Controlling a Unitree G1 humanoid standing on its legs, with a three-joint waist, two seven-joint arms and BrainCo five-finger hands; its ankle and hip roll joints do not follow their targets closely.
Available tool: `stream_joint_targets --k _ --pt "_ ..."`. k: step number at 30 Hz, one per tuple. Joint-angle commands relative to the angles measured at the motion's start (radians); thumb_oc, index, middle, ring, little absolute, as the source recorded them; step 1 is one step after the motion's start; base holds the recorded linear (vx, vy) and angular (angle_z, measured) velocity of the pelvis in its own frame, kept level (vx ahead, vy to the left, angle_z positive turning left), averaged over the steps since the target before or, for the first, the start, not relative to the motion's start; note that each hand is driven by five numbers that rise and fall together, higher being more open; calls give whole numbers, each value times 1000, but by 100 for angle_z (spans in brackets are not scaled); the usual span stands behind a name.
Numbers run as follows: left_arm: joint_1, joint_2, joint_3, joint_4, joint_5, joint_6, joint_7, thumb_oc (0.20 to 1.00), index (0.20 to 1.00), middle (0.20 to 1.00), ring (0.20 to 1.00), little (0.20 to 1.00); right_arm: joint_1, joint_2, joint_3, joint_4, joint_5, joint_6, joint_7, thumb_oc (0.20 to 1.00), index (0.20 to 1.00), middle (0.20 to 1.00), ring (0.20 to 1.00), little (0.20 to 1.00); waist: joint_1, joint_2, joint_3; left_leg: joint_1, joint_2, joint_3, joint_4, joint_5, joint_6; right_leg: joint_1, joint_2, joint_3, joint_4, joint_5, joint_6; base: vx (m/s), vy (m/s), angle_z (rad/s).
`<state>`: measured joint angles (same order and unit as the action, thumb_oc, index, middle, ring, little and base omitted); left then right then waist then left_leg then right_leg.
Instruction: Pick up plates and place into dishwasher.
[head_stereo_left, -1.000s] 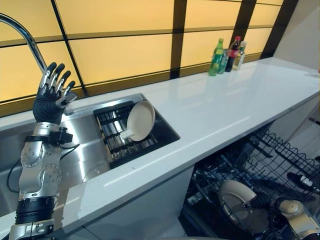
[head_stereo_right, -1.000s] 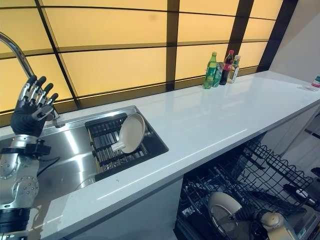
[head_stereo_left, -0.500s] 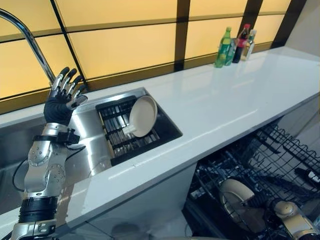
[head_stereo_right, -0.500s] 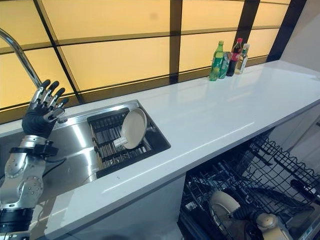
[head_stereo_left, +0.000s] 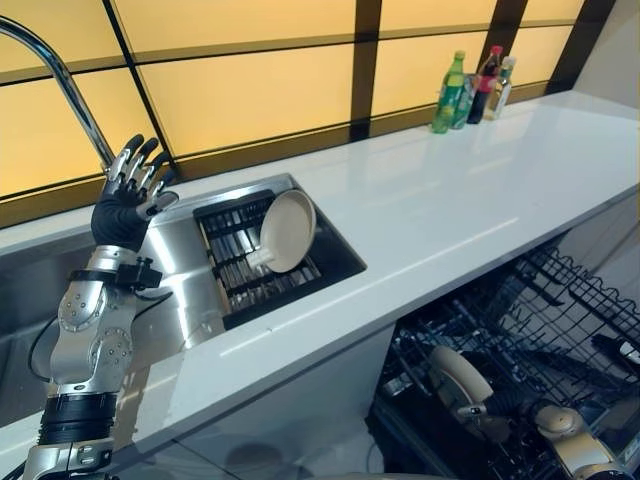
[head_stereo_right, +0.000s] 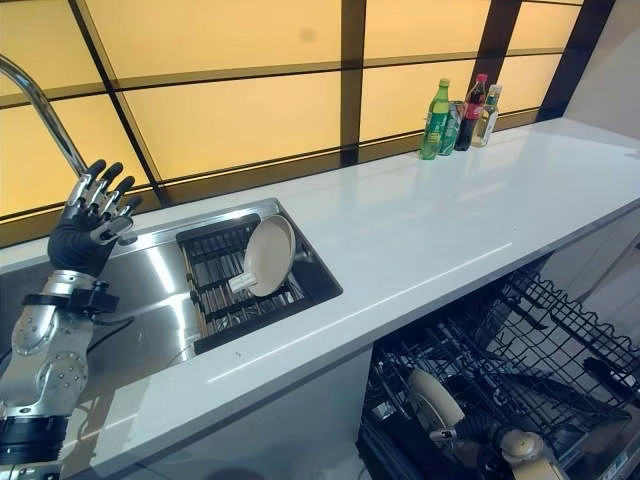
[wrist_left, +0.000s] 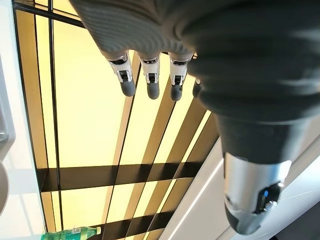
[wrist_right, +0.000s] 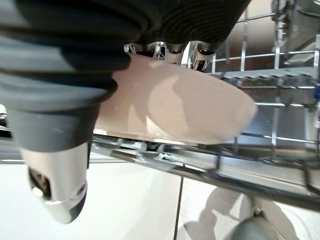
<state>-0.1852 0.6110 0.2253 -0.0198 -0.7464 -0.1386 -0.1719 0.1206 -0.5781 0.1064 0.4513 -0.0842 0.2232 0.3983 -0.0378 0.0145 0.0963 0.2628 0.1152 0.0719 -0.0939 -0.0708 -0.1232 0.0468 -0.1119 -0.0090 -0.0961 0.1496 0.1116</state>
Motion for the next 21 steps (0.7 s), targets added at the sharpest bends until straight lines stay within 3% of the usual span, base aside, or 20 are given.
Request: stream_joint_targets --k 1,8,16,19,21 --pt "-68 37 20 -21 7 -34 -20 1000 1000 1000 1000 1000 15 33 27 -49 45 -5 -13 1000 1000 1000 1000 1000 -10 -22 -20 -111 -96 -21 7 41 73 93 -12 -29 20 -121 13 19 60 -2" --pt "-31 44 70 -4 -2 -70 -19 1000 1000 1000 1000 1000 22 8 -158 -156 96 8 -137 1000 1000 1000 1000 1000 -29 -26 -28 -107 -100 -4 7 42 83 80 -12 -11 33 -110 16 -1 71 -3" --pt "19 26 102 -1 1 -101 -16 1000 1000 1000 1000 1000 -6 20 -326 -367 147 -57 -332 1000 1000 1000 1000 1000 -43 -22 -27 -100 -106 29 7 29 98 59 -29 -26 77 -106 31 -24 81 -8" --pt "65 23 129 -6 5 -137 2 1000 1000 1000 1000 1000 -63 39 -329 -414 180 -115 -362 1000 1000 1000 1000 1000 -9 -25 -13 -80 -97 84 7 22 105 28 -52 -151 210 -107 56 -96 -18 -33" --pt "86 18 155 -20 11 -146 2 1000 1000 1000 1000 1000 -97 42 -318 -449 196 -160 -385 1000 1000 1000 1000 1000 18 -22 -3 -79 -89 111 7 34 110 17 -53 -203 265 -123 55 -139 -79 -91"
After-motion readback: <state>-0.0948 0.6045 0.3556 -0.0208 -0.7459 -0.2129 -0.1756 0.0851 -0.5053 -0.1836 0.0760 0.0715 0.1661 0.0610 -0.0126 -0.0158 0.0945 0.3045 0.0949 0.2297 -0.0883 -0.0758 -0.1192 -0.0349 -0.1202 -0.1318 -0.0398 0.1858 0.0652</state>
